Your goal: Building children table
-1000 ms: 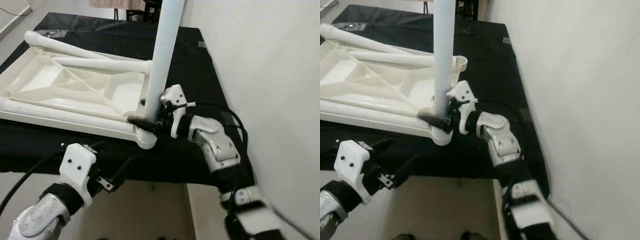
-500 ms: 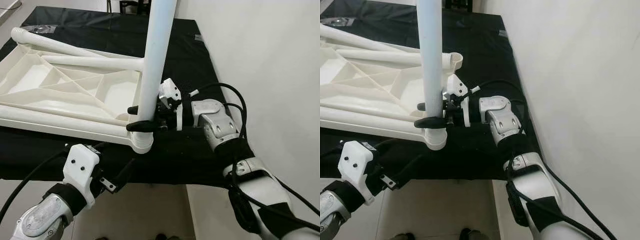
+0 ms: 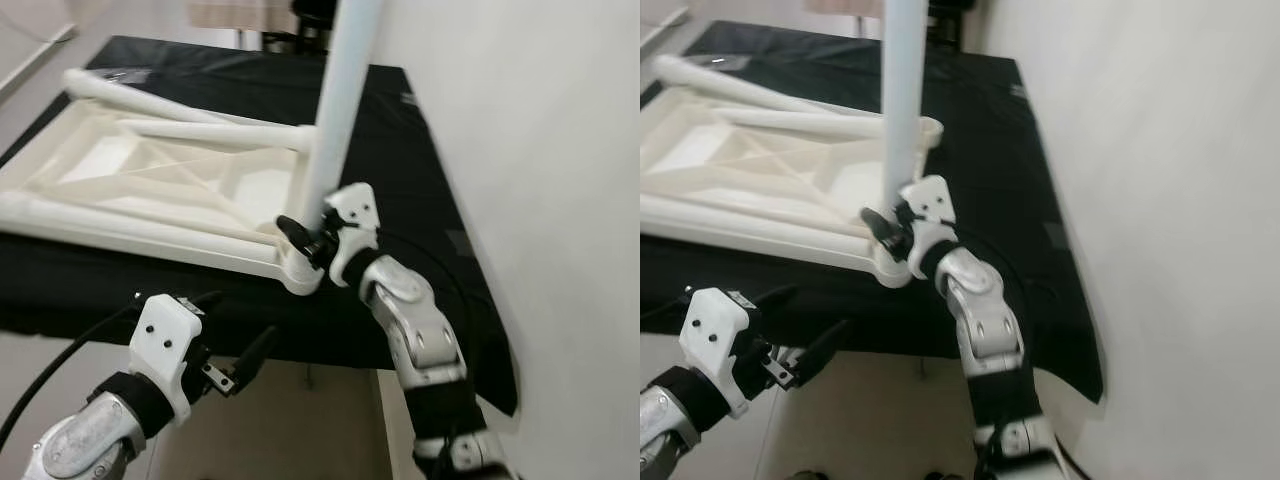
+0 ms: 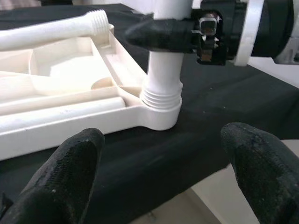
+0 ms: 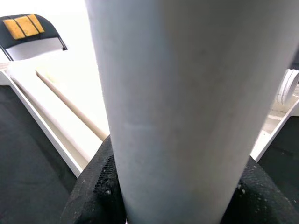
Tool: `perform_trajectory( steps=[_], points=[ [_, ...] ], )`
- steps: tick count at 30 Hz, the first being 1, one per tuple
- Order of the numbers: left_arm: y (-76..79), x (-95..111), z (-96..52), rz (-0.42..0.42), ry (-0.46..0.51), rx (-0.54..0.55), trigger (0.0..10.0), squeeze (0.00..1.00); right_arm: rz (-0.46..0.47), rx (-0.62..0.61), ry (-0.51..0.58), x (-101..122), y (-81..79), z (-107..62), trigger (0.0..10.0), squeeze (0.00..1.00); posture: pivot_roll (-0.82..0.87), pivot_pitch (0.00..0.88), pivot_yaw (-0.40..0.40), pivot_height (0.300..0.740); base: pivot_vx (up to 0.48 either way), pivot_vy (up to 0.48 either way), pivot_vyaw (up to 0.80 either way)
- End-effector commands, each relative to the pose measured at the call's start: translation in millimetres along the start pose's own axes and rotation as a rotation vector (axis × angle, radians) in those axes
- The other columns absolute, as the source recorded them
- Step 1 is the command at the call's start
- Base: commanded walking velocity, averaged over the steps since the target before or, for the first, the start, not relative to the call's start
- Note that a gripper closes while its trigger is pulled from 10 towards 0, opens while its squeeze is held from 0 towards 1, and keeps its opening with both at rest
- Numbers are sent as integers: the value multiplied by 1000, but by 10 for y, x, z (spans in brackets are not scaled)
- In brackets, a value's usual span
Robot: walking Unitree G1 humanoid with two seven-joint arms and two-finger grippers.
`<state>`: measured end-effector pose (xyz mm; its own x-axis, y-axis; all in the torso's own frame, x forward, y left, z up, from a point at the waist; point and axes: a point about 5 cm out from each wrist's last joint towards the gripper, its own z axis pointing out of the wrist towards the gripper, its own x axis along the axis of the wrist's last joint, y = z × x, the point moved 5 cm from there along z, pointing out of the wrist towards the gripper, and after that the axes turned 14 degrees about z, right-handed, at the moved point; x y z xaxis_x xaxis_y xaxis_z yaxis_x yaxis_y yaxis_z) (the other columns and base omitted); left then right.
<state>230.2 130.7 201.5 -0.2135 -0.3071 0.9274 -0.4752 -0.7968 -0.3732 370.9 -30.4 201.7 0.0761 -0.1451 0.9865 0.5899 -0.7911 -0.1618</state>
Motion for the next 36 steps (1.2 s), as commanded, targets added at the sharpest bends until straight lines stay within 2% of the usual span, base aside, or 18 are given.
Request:
perform_trajectory(
  steps=[1,6,7,9,10,12,14,15,17,18,20,21,25,28,29,30,31,36],
  points=[
    [43,14,17,-9,8,-25,10000,0,4,-59,-176,-431,164,-52,0,0,151,226,-154,740,0,0,0],
    [47,16,32,-10,11,-28,10000,0,-7,-63,-172,-412,176,-20,0,0,150,225,-154,740,0,0,0],
    [49,18,32,-11,13,-28,10000,0,-11,-56,-160,-368,167,26,10000,0,149,222,-159,740,0,0,0],
    [51,19,36,-11,14,-26,10000,0,34,-7,-96,-176,72,89,10000,16,149,220,-159,740,0,0,0],
    [51,19,38,-10,15,-25,10000,0,58,25,-67,-90,30,110,10000,1000,148,219,-156,740,0,0,0],
    [52,19,41,-10,16,-26,10000,0,64,98,-44,4,-42,126,10000,1000,148,218,-156,740,0,0,0],
    [53,22,46,-10,18,-29,10000,0,54,274,-10,206,-212,99,10000,1000,150,218,-154,740,0,0,0],
    [53,22,46,-10,18,-29,10000,0,54,274,-10,206,-212,99,10000,1000,150,218,-154,740,0,0,0],
    [51,21,49,-10,18,-30,10000,0,14,453,11,393,-307,19,10000,973,156,217,-151,740,0,0,0],
    [50,20,49,-11,18,-30,10000,0,-6,538,7,449,-334,-29,10000,616,160,214,-146,740,0,0,0],
    [50,19,49,-12,18,-30,10000,0,-20,594,2,482,-351,-65,10000,616,160,214,-146,740,0,0,0],
    [50,19,50,-11,17,-32,10000,0,-47,671,-33,451,-364,-117,10000,0,166,215,-145,740,0,0,0],
    [53,16,47,-7,13,-33,10000,0,-145,825,-174,262,-293,-168,10000,0,188,214,-152,740,0,0,0],
    [49,10,37,-4,9,-31,10000,0,-136,820,-179,286,-253,-101,10000,0,190,214,-153,740,0,0,0],
    [46,10,31,-4,8,-30,10000,0,-131,813,-180,304,-237,-56,3765,0,194,213,-151,740,0,0,0],
    [44,11,28,-3,8,-30,10000,0,-126,810,-180,315,-231,-31,3765,0,194,213,-151,740,0,0,0],
    [44,14,25,-3,8,-29,10000,0,-118,810,-183,326,-221,-8,0,0,198,215,-154,740,0,0,0],
    [45,15,11,-1,6,-27,10000,0,-115,798,-201,310,-174,32,0,0,203,218,-157,740,0,0,0]
  ],
)
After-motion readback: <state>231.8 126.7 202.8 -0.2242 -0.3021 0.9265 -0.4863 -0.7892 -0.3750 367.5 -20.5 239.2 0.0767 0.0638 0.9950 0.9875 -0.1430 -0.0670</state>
